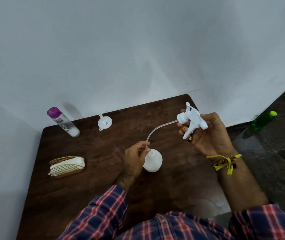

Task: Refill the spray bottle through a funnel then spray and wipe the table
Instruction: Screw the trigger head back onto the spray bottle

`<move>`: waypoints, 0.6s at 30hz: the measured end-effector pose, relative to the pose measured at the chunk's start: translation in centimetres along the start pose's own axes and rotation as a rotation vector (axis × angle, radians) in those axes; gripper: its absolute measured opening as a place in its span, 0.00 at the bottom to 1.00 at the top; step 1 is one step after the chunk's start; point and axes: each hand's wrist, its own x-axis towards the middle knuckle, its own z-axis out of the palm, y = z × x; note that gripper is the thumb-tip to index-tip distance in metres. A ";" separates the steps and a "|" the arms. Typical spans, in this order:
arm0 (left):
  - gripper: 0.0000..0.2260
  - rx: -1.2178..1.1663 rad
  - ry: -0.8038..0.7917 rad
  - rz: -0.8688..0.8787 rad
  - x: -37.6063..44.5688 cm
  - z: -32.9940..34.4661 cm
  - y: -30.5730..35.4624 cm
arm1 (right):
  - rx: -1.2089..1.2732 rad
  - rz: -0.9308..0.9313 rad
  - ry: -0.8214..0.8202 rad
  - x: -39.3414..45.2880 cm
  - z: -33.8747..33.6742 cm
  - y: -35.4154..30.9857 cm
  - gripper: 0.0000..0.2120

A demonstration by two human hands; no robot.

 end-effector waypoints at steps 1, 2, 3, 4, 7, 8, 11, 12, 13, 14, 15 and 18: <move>0.13 0.004 -0.033 -0.022 0.1 0.2 -0.4 | -0.027 0.017 0.001 0.1 -0.1 0.2 0.25; 0.16 -0.009 -0.068 -0.052 0.2 0.3 -0.7 | -0.051 0.031 0.000 0.3 -0.4 0.4 0.26; 0.19 -0.026 -0.110 -0.086 0.2 0.3 -0.9 | -0.085 0.049 0.006 0.4 -0.5 0.6 0.28; 0.23 -0.034 -0.157 -0.111 0.3 0.4 -1.1 | -0.124 0.069 0.016 0.5 -0.7 0.8 0.29; 0.29 0.031 -0.239 -0.097 0.2 0.6 -1.8 | -0.266 0.158 0.042 0.7 -0.9 1.5 0.25; 0.27 0.044 -0.236 -0.075 0.2 0.7 -2.0 | -0.311 0.191 0.058 0.9 -0.7 2.0 0.27; 0.20 0.037 -0.209 -0.042 0.1 1.1 -2.3 | -0.408 0.280 0.123 1.6 0.2 3.9 0.26; 0.19 0.024 -0.211 -0.046 0.1 1.3 -2.5 | -0.422 0.296 0.143 1.9 0.6 4.7 0.22; 0.18 0.018 -0.218 -0.054 0.0 1.4 -2.4 | -0.433 0.310 0.161 2.2 1.0 5.6 0.19; 0.17 0.008 -0.226 -0.069 0.0 1.6 -2.5 | -0.446 0.322 0.182 2.6 1.4 6.5 0.16; 0.16 0.003 -0.236 -0.079 -0.1 1.7 -2.6 | -0.462 0.333 0.203 3.0 1.6 7.4 0.14; 0.12 -0.020 -0.194 -0.038 -0.3 1.5 -2.8 | -0.466 0.380 0.241 4.1 1.4 9.5 0.12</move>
